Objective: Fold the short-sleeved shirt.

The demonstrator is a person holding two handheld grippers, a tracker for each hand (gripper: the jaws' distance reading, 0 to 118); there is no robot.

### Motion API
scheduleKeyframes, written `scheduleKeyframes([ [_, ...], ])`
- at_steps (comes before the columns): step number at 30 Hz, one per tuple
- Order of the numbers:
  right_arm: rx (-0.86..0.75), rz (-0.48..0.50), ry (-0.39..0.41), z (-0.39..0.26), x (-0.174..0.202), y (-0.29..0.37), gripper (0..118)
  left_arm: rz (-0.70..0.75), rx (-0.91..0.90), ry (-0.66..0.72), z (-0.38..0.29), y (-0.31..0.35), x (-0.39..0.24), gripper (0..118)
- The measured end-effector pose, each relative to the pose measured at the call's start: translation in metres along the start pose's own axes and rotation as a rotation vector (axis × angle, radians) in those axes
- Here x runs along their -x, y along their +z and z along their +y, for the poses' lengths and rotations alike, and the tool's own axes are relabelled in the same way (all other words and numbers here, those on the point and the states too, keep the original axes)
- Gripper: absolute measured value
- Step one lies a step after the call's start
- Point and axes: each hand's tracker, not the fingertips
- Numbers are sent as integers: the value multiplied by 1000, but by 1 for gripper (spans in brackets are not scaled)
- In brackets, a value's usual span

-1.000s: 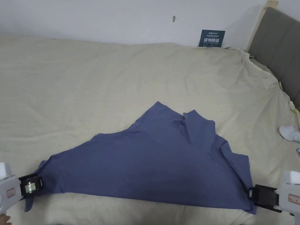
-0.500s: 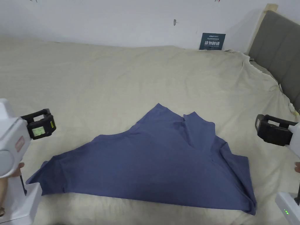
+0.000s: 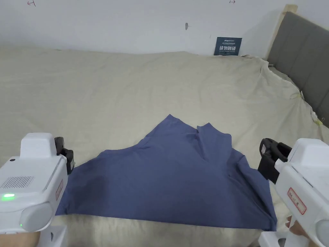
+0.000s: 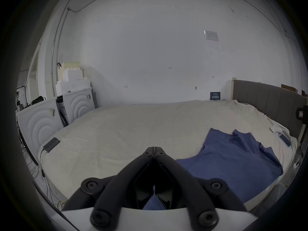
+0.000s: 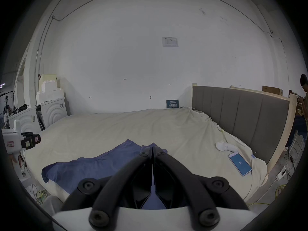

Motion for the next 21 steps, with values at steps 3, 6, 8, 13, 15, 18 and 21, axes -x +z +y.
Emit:
scheduleKeyframes([
  [3,15,2,-8,0,-1,0,0,-4,-4,-17,0,2,-3,0],
  [6,16,-5,-10,0,-1,0,0,-16,-2,14,2,2,-1,0],
  [8,21,-3,-19,1,-4,0,0,-17,-4,39,3,2,1,0],
  [13,33,-9,-14,-1,-5,-1,0,-7,13,18,10,-2,4,0],
  [15,38,-9,-17,-1,-6,-1,0,-13,29,4,17,-6,8,0],
  [18,42,-12,-24,-2,-7,-2,0,-17,64,11,31,-15,18,0],
  [21,45,-13,-30,-1,-8,-2,0,-40,177,109,49,-33,38,33],
])
